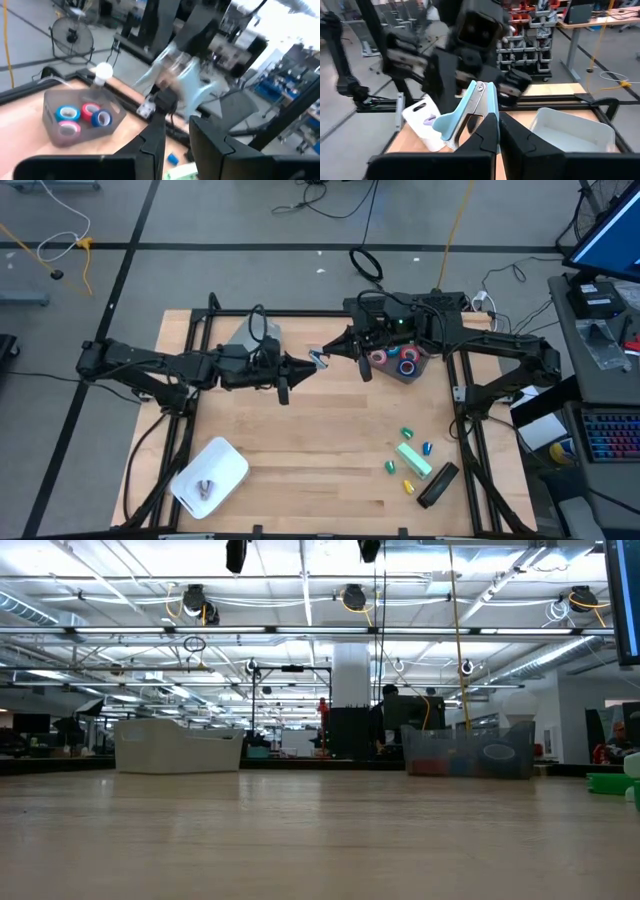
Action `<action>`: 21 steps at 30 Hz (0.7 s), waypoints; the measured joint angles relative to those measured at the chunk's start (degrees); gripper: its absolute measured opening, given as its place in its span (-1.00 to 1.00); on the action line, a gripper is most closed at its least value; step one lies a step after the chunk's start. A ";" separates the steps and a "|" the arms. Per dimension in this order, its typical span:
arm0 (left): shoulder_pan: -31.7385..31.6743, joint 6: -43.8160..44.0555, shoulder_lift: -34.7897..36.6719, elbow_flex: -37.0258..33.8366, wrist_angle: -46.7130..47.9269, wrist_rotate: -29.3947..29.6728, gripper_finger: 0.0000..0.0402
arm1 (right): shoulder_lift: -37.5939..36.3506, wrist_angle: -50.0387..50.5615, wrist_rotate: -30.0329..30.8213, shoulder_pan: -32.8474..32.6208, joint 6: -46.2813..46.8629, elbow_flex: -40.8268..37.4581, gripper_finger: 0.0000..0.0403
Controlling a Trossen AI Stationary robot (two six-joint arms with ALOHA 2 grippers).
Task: Pick and place Stapler, Stapler remover, tape
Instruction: Put the blue staple remover into the white bin
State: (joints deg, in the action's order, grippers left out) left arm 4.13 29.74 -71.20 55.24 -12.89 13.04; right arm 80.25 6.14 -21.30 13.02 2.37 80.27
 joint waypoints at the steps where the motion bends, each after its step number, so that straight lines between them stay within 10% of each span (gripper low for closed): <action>1: -0.12 0.01 -0.14 -0.01 0.97 -0.52 -0.56 | 0.00 0.01 -0.12 0.00 0.01 0.00 -1.00; 21: -2.10 2.01 -4.61 0.00 -10.28 -7.87 -0.56 | 0.41 -1.86 0.03 0.13 -0.42 0.00 -1.00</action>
State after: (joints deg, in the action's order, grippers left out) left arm 2.04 31.75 -75.81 55.24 -23.17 5.18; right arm 80.65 4.28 -21.27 13.14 1.94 80.27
